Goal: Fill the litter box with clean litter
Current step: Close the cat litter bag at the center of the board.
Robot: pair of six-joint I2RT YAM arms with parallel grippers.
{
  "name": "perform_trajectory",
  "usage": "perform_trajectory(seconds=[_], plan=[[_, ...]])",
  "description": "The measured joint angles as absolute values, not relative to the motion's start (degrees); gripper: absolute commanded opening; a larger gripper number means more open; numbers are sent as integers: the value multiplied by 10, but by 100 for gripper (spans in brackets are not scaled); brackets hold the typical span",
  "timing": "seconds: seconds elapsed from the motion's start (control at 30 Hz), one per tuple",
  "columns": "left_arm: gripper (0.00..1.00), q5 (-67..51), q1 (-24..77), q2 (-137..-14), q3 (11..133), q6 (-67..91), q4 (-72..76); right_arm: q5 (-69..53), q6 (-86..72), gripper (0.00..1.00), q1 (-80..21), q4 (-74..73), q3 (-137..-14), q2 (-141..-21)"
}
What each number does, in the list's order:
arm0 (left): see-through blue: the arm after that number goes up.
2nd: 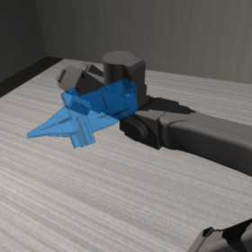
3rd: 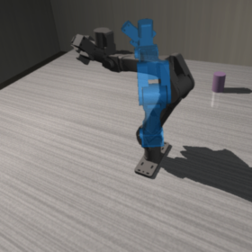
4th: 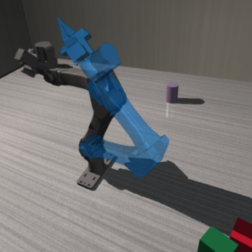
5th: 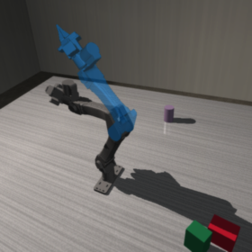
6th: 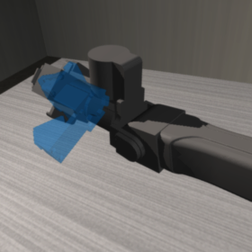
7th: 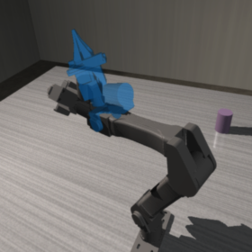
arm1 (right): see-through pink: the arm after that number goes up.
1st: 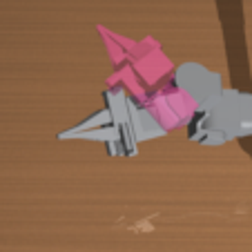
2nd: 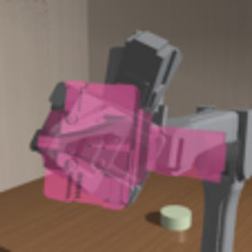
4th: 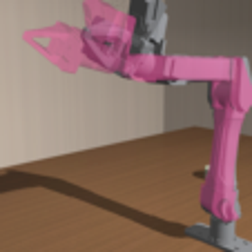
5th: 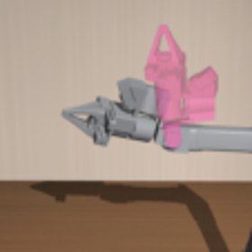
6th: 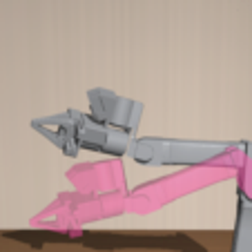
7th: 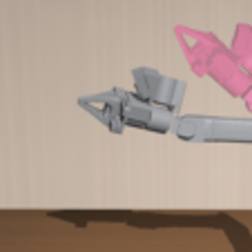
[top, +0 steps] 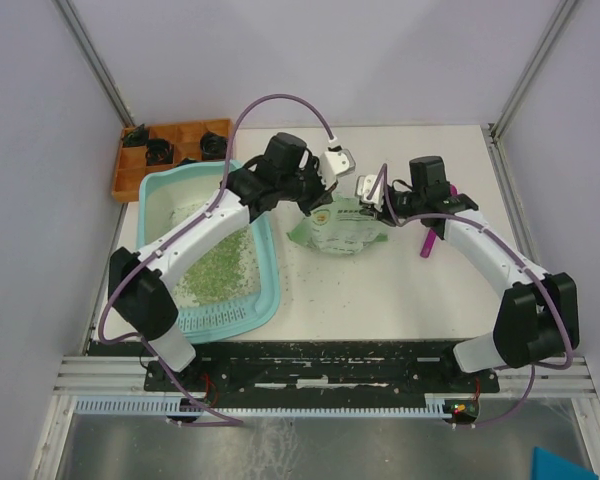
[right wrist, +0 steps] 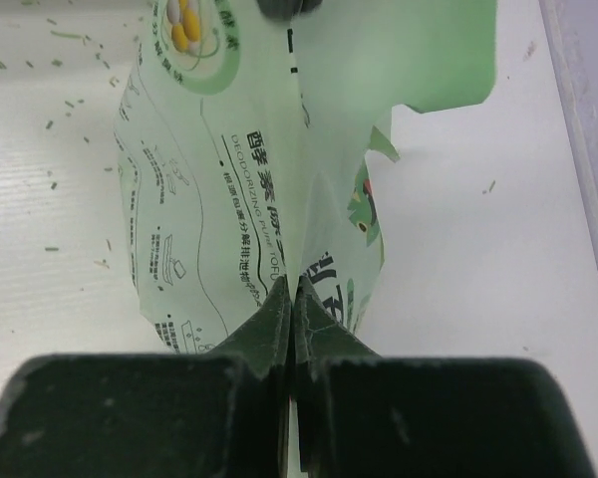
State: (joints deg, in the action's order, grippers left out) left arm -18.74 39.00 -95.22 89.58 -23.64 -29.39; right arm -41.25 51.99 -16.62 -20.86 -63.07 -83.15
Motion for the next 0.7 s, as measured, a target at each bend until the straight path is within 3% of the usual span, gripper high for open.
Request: perform_trajectory(seconds=[0.33,0.37,0.43,0.53,0.7], plan=[[3,-185,340,-953,910,-244,-305,-399,532,2,-131,-243,-594,-803],[6,-185,339,-953,910,-244,-308,-400,532,2,-131,-244,-594,-803],[23,-188,340,-953,910,-243,-309,-401,530,2,-131,-245,-594,-803],[36,-212,343,-951,910,-243,-297,-403,520,2,-130,-248,-597,-803],[49,-251,348,-923,909,-243,-280,-407,492,2,-130,-255,-620,-821]])
